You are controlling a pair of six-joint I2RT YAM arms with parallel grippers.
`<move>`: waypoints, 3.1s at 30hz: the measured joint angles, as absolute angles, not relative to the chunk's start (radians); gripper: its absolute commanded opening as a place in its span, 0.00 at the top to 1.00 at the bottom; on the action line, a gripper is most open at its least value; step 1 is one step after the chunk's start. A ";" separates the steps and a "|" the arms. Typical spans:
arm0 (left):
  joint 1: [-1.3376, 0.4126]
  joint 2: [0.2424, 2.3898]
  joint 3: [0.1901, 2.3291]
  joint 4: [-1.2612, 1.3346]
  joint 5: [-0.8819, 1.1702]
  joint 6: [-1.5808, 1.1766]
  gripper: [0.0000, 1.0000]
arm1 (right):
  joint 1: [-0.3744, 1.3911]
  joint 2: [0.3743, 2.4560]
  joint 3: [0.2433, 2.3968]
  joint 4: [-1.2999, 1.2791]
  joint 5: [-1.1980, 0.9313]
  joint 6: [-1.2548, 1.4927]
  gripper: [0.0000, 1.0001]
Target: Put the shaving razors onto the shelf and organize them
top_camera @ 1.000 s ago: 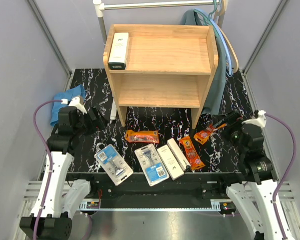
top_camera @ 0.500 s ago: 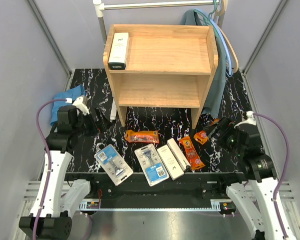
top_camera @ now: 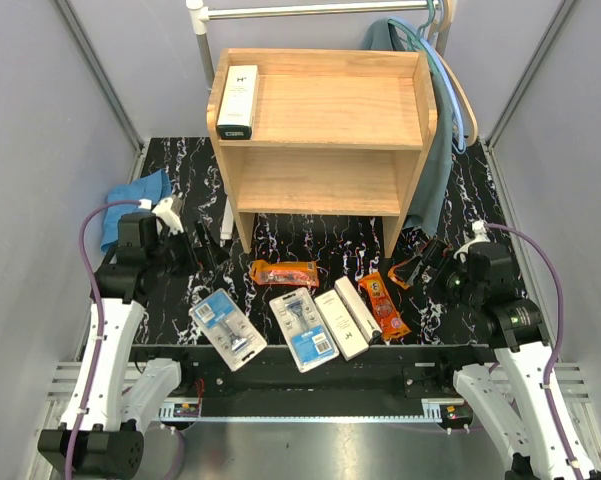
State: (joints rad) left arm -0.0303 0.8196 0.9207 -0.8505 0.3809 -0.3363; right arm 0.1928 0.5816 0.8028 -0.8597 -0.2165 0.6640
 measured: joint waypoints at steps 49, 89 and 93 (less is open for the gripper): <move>-0.030 0.783 0.748 -0.874 0.533 -0.393 0.01 | 0.969 1.185 0.877 -0.794 0.237 0.756 0.05; -0.030 0.772 0.745 -0.871 0.585 -0.464 0.01 | 0.968 1.431 0.899 -0.784 0.244 0.671 0.66; -0.030 0.766 0.745 -0.870 0.595 -0.464 0.01 | 0.967 1.413 0.899 -0.786 0.245 0.672 0.68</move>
